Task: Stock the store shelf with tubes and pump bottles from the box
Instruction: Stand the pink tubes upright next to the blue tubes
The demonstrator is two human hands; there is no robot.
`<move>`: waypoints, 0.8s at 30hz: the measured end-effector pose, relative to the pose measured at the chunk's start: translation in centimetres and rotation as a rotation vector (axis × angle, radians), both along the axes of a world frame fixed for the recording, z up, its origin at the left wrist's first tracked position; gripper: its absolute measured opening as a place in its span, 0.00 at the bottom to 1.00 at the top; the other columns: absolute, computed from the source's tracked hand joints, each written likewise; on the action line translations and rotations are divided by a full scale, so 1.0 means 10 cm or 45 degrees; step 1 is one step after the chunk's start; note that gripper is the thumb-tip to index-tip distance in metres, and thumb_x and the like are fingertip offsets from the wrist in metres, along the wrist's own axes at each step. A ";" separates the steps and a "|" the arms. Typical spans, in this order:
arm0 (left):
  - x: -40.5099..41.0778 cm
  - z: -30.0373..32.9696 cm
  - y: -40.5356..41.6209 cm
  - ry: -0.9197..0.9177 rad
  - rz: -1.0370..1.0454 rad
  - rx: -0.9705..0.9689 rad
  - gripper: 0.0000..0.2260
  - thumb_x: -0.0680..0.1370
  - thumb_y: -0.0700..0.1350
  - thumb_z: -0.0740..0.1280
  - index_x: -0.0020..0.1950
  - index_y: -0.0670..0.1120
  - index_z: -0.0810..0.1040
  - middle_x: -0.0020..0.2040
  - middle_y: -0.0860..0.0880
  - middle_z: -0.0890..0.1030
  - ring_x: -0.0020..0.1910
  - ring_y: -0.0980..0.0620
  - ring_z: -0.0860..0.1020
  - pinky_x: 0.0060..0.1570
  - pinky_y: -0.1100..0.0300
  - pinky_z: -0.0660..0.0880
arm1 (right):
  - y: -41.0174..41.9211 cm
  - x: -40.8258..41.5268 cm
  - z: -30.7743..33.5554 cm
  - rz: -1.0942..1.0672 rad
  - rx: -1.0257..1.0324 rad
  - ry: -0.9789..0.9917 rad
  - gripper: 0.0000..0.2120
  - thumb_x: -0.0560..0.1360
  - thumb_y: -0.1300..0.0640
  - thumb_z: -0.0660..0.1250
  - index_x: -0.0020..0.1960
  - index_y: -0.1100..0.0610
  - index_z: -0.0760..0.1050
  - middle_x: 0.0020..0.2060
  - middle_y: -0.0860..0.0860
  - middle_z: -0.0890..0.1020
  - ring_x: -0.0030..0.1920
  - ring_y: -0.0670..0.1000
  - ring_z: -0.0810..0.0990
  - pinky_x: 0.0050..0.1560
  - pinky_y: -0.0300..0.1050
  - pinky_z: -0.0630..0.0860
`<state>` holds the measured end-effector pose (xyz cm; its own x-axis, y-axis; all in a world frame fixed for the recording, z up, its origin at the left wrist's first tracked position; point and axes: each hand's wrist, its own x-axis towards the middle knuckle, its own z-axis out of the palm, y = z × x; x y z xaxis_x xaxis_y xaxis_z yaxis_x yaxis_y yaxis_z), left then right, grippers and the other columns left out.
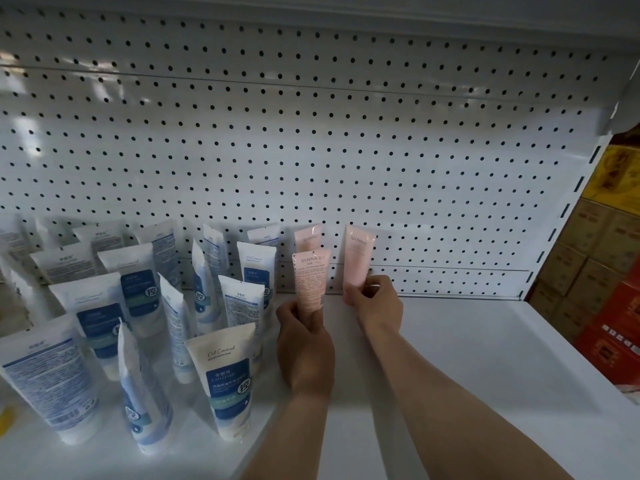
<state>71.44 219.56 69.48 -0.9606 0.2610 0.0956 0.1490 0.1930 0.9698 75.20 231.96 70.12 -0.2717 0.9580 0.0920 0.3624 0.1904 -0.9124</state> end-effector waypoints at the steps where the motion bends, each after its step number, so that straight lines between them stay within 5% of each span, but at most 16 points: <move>1: 0.00 0.00 0.00 -0.005 0.002 -0.005 0.11 0.80 0.53 0.63 0.59 0.49 0.71 0.50 0.47 0.82 0.42 0.50 0.74 0.42 0.58 0.66 | -0.01 0.00 0.00 0.002 0.000 -0.006 0.16 0.71 0.49 0.75 0.54 0.51 0.75 0.43 0.44 0.81 0.46 0.48 0.79 0.38 0.40 0.69; 8: 0.04 0.10 -0.03 -0.065 -0.010 -0.016 0.18 0.76 0.49 0.70 0.61 0.47 0.67 0.54 0.47 0.80 0.47 0.44 0.78 0.44 0.58 0.69 | -0.11 0.19 0.15 0.028 -0.151 0.071 0.32 0.69 0.48 0.78 0.68 0.54 0.69 0.55 0.49 0.77 0.51 0.49 0.75 0.48 0.42 0.69; 10: 0.04 0.11 -0.03 -0.074 -0.060 -0.051 0.27 0.75 0.50 0.71 0.69 0.45 0.63 0.62 0.43 0.78 0.55 0.41 0.78 0.52 0.53 0.74 | -0.14 0.37 0.20 0.026 -0.137 0.058 0.34 0.69 0.45 0.77 0.69 0.54 0.69 0.60 0.49 0.77 0.53 0.48 0.74 0.50 0.41 0.69; 14: 0.26 0.17 -0.18 -0.076 -0.113 -0.089 0.43 0.74 0.52 0.73 0.78 0.41 0.51 0.75 0.39 0.65 0.72 0.41 0.68 0.69 0.51 0.67 | -0.24 0.89 0.33 -0.018 -0.107 0.068 0.31 0.73 0.44 0.74 0.70 0.55 0.70 0.64 0.50 0.77 0.57 0.48 0.75 0.54 0.40 0.68; 18: 0.78 0.20 -0.32 -0.058 -0.131 0.084 0.40 0.66 0.60 0.74 0.72 0.43 0.64 0.67 0.41 0.74 0.66 0.42 0.75 0.67 0.50 0.71 | -0.46 1.48 0.43 -0.083 -0.086 0.043 0.29 0.74 0.42 0.73 0.69 0.56 0.72 0.63 0.51 0.79 0.63 0.52 0.77 0.64 0.44 0.70; 22: 1.57 0.31 -0.52 -0.105 -0.237 0.194 0.34 0.75 0.46 0.73 0.75 0.39 0.62 0.71 0.41 0.69 0.68 0.44 0.71 0.70 0.58 0.64 | -0.76 2.13 0.45 -0.105 -0.086 0.088 0.28 0.74 0.42 0.72 0.68 0.56 0.73 0.62 0.50 0.80 0.62 0.51 0.78 0.64 0.43 0.72; 24: 2.02 0.32 -0.64 -0.023 -0.287 0.227 0.27 0.77 0.44 0.70 0.73 0.39 0.64 0.66 0.43 0.71 0.62 0.46 0.73 0.65 0.56 0.69 | -0.96 2.49 0.43 -0.111 -0.065 0.098 0.27 0.74 0.42 0.72 0.68 0.55 0.73 0.60 0.49 0.80 0.57 0.49 0.80 0.57 0.38 0.75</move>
